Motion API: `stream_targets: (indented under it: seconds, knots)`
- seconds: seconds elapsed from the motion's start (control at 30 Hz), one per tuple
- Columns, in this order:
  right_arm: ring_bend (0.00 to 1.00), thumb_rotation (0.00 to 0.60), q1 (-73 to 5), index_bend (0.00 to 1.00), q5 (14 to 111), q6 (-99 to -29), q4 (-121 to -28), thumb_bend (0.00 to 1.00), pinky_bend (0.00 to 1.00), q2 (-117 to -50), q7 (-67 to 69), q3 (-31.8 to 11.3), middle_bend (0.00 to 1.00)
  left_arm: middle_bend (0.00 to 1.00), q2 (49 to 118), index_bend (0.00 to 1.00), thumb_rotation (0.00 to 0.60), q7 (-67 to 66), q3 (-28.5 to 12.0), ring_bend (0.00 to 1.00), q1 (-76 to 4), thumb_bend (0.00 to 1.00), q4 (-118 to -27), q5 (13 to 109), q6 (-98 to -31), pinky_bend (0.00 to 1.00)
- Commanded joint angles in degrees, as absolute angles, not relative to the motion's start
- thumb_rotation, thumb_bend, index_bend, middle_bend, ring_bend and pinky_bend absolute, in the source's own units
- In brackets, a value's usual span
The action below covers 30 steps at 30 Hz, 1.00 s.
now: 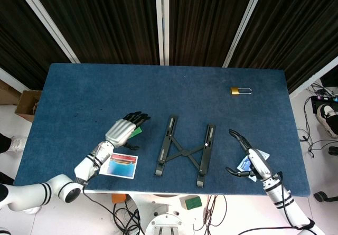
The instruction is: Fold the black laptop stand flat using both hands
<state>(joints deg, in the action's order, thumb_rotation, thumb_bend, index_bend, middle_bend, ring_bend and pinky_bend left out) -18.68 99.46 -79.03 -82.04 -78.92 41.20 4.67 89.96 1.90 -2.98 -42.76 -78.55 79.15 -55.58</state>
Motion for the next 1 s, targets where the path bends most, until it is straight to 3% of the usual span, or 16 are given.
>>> stream_targets:
  seconds: [0.03,0.1,0.23,0.33,0.47,1.0]
  knots:
    - [0.0,0.6,-21.44,0.02,101.57,-73.05,-84.79,0.18,0.01,-77.49,8.09,2.14,0.16,0.06,94.87,0.1,0.6,-3.19,-3.73,0.0,-44.88,0.09,-73.12,81.21,-55.79,0.11]
    - [0.03,0.6,-21.77,0.09,100.64,-71.72,-85.04,0.18,0.05,-78.29,1.96,1.37,0.23,0.06,96.85,0.1,0.6,-4.04,-4.52,0.0,-45.96,0.09,-70.62,81.83,-55.67,0.11]
    - [0.19,0.6,-22.56,0.32,99.78,-69.83,-84.45,0.18,0.25,-80.79,-3.61,0.91,0.41,0.05,101.13,0.09,0.6,-4.82,-5.95,0.0,-48.11,0.09,-64.47,82.78,-55.4,0.1]
    - [0.29,0.6,-22.87,0.43,100.44,-70.13,-83.02,0.15,0.38,-82.84,-6.07,0.95,0.5,0.05,104.04,0.09,0.6,-5.31,-6.83,0.0,-49.86,0.09,-59.77,82.92,-54.3,0.1]
    - [0.39,0.6,-23.01,0.54,100.72,-70.54,-81.6,0.11,0.48,-84.67,-8.0,1.13,0.58,0.04,106.93,0.09,0.6,-4.35,-8.26,0.0,-51.93,0.09,-55.18,82.09,-52.2,0.1]
    - [0.54,0.6,-24.52,0.63,99.58,-69.5,-75.47,0.03,0.65,-90.23,-13.31,0.76,0.7,0.04,113.49,0.09,0.6,-0.54,-10.24,0.0,-56.66,0.08,-45.09,81.07,-48.35,0.1]
